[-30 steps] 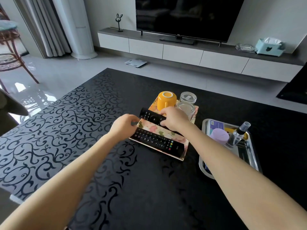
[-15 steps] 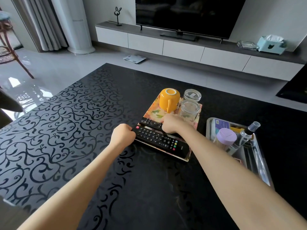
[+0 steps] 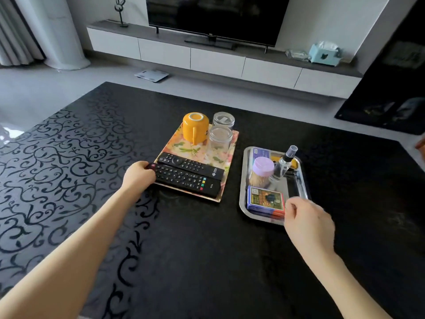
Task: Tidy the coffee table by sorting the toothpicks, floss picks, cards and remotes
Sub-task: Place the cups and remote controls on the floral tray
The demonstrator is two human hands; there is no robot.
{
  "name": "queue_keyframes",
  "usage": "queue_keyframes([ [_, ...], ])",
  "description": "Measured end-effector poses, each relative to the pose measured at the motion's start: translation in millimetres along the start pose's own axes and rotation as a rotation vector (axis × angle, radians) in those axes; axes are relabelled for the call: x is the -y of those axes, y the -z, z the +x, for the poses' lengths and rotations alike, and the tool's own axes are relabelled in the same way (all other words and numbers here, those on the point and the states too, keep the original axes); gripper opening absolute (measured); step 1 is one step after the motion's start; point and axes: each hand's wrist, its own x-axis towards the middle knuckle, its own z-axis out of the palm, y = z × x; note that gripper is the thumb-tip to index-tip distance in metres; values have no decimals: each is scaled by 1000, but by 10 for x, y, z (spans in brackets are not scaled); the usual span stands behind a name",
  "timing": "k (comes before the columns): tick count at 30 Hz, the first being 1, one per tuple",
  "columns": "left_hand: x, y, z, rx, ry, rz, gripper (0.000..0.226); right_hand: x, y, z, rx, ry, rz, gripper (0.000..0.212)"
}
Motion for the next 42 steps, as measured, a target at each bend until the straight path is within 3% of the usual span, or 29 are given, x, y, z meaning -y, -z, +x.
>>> queue_keyframes([
  [2, 27, -23, -41, -86, 74, 32, 34, -214, 12, 26, -1, -138, -17, 22],
  [4, 28, -70, -156, -156, 191, 52, 34, -380, 6, 66, 99, -259, -59, 33],
  [6, 10, -151, -286, -124, 243, -25, 24, -509, -79, 121, 199, -339, -24, 37],
  [8, -43, -270, -427, -46, 260, -253, 17, -592, -181, 159, 264, -431, 192, 33],
  [10, -81, -422, -492, 14, 306, -515, 28, -639, -267, 178, 281, -535, 481, 32],
  [14, -236, -698, -617, -16, 399, -797, 42, -669, -335, 212, 256, -689, 799, 47],
  [22, -443, -888, -755, -181, 438, -892, 55, -485, -367, 257, 172, -759, 898, 39],
  [42, -788, -1108, -1054, -265, 620, -933, 60, -414, -391, 369, 124, -787, 847, 36],
])
